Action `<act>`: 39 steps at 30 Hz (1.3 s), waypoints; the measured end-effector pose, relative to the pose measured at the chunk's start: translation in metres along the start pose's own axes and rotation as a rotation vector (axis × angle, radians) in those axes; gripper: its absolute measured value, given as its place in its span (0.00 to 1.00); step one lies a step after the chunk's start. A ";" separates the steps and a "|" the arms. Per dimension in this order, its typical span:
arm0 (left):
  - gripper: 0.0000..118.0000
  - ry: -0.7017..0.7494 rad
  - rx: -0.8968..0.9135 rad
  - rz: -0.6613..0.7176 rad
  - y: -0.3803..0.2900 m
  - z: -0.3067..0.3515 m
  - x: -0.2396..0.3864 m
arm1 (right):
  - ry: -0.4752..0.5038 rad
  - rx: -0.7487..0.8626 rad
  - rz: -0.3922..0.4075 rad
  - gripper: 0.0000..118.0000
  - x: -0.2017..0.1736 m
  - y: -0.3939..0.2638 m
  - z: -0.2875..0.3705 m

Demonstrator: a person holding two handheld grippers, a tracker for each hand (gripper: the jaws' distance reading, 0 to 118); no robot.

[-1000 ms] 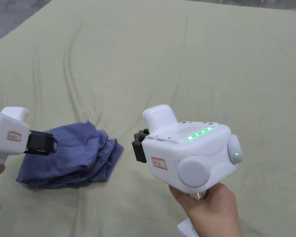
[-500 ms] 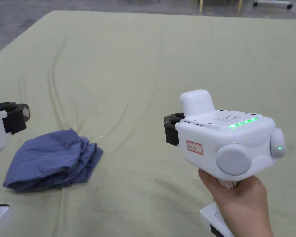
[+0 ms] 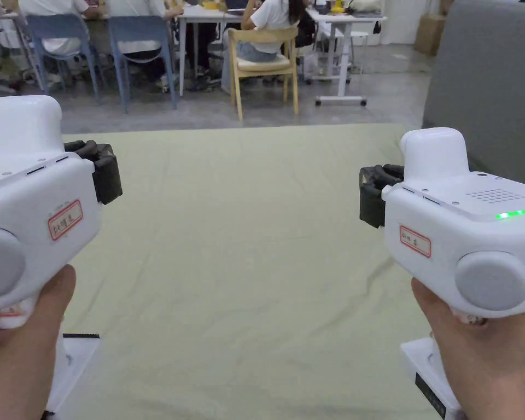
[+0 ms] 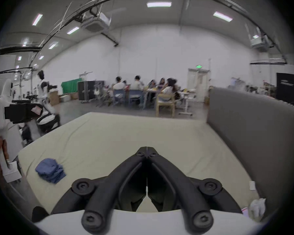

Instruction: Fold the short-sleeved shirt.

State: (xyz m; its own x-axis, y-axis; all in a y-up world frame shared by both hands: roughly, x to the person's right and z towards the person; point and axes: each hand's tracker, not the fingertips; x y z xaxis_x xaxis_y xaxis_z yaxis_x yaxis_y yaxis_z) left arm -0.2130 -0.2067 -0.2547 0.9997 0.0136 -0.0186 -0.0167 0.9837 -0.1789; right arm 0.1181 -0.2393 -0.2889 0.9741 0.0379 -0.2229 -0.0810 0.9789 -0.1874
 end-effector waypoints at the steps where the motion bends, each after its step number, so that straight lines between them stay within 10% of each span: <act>1: 0.00 0.002 0.007 -0.016 0.004 0.001 0.009 | -0.030 0.021 -0.002 0.02 0.011 0.004 0.005; 13: 0.00 0.021 0.062 -0.046 0.028 0.024 0.027 | -0.129 0.188 -0.079 0.04 0.057 0.028 0.039; 15: 0.08 0.048 0.079 -0.032 0.028 0.024 0.021 | -0.143 0.197 -0.080 0.53 0.055 0.031 0.041; 16: 0.30 0.058 0.081 -0.027 0.029 0.026 0.020 | -0.143 0.191 -0.078 0.79 0.055 0.034 0.040; 17: 0.73 0.069 0.078 -0.026 0.030 0.026 0.018 | -0.140 0.184 -0.074 0.93 0.055 0.034 0.037; 19: 0.96 0.084 0.069 -0.026 0.028 0.025 0.016 | -0.146 0.192 -0.059 0.95 0.050 0.034 0.039; 39: 1.00 0.088 0.125 -0.021 0.025 0.035 0.003 | -0.142 0.157 -0.011 1.00 0.038 0.038 0.037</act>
State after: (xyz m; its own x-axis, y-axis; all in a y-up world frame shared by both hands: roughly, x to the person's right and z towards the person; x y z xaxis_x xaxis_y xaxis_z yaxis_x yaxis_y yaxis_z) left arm -0.2099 -0.1759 -0.2253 0.9945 -0.0177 -0.1032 0.0119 0.9983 -0.0564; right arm 0.1602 -0.1936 -0.2695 0.9956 0.0446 -0.0820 -0.0476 0.9982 -0.0354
